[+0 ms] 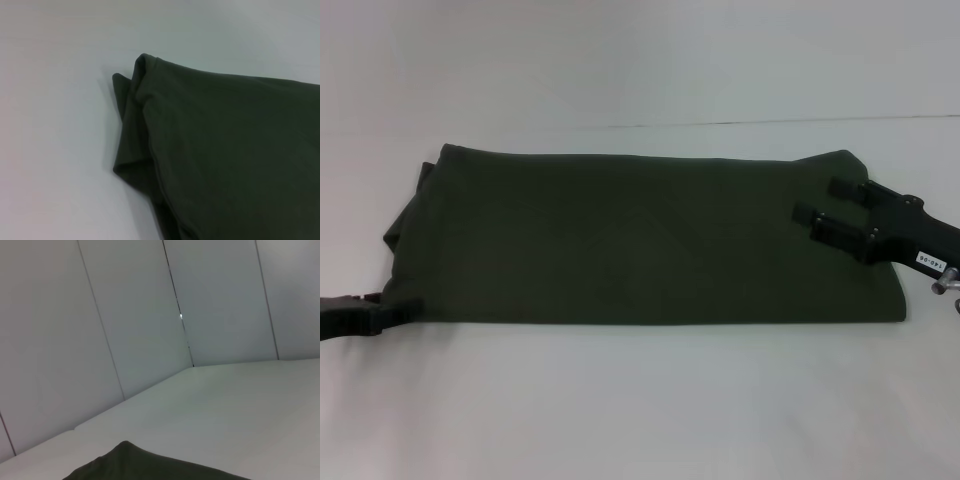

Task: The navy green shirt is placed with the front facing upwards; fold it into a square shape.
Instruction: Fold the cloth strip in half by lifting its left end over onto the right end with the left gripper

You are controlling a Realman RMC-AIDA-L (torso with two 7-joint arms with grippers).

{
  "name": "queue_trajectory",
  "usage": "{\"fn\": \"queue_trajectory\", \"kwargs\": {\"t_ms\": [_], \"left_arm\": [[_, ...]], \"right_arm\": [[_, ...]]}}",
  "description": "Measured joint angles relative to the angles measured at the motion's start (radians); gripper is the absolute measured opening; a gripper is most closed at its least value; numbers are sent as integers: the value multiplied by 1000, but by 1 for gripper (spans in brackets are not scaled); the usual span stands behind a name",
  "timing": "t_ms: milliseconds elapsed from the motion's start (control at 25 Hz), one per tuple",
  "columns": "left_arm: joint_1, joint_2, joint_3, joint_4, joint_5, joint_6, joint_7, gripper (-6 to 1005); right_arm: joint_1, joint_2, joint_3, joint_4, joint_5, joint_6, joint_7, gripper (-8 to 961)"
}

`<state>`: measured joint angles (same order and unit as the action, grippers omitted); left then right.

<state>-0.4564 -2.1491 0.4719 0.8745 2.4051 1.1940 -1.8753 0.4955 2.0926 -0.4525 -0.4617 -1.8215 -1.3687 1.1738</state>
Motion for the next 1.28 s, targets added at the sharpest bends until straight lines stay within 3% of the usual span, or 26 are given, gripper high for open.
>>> {"fn": "queue_trajectory", "kwargs": {"t_ms": [520,760,960,1280], "left_arm": [[0,0,0,0,-9,10,7,362],[-1,0,1,1,-10,41,18,130],[1,0,-2,5,-32,73,28,7],[-1,0,0,6,-41,80,31,7]], "right_arm": [[-23,-4,7,-2,-5,10,1,780],[-86,-16,1,-13,-9,30,4,770],[-158,-30,10,-15,-12,52,6,761],[-212,-24,17,-11,-12,110,11,747]]}}
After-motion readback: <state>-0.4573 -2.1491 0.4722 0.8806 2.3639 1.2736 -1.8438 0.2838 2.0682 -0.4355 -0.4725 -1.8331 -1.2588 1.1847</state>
